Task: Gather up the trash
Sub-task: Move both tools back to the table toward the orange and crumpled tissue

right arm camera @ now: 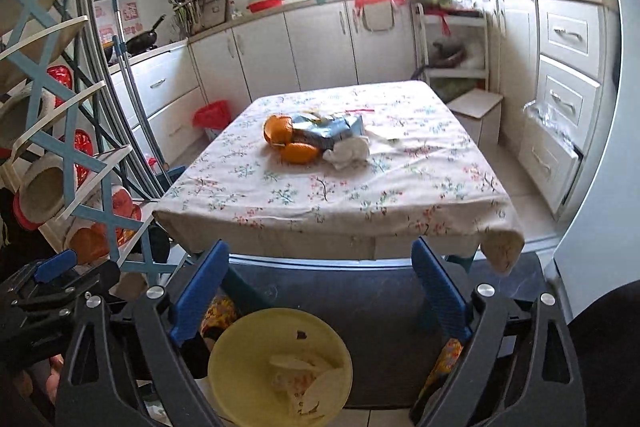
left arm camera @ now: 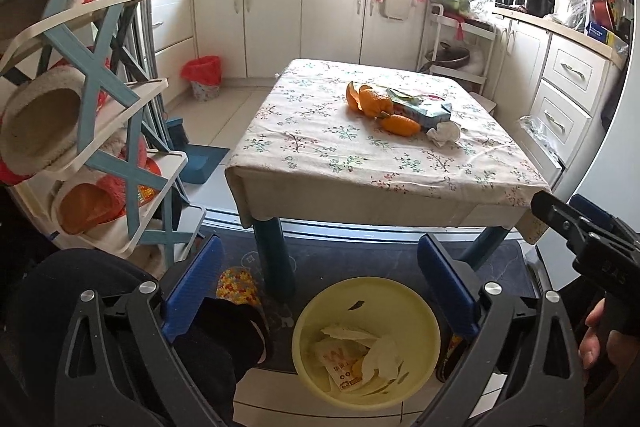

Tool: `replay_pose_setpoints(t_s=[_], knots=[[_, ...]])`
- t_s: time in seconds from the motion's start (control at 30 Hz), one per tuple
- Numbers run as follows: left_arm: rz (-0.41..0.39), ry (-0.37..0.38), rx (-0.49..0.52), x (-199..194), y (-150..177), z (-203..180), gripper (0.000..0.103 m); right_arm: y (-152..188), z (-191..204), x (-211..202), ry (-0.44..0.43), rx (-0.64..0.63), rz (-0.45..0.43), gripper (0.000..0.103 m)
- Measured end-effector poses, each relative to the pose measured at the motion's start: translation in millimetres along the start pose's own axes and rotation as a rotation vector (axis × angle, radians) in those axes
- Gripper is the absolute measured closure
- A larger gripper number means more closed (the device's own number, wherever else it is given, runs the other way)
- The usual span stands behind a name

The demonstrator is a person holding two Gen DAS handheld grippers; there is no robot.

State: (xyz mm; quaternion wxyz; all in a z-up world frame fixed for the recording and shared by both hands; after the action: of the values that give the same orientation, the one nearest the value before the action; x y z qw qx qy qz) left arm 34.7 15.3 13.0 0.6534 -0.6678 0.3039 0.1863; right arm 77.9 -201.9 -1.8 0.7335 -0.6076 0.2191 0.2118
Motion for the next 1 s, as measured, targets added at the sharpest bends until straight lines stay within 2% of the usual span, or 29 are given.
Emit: replay_pose_setpoints(t_s=[0.47, 1.0], knots=[[-0.016, -0.014, -0.004, -1.5, -1.4, 1.3, 0.008, -2.5, 7.8, -8.8, -0.004, -0.035, -0.043, 0.013], [-0.026, -0.022, -0.003, -2.4, -3.0, 3.2, 0.008, -3.4, 9.5, -9.2, -0.012, -0.037, -0.044, 0.013]])
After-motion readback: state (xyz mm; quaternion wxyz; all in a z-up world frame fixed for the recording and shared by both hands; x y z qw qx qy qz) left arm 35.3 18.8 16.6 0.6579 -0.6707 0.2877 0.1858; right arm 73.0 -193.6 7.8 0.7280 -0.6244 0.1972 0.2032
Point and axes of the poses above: each gripper's, at about its wrist camera, not at the fingertips, and x roughly the way its jaws point, z to its left, y to its underside, the point moved 3 cm from there along x, roughly the way its jaws point, and after that the axes turned 3 degrees about y, right-handed, at the moved point
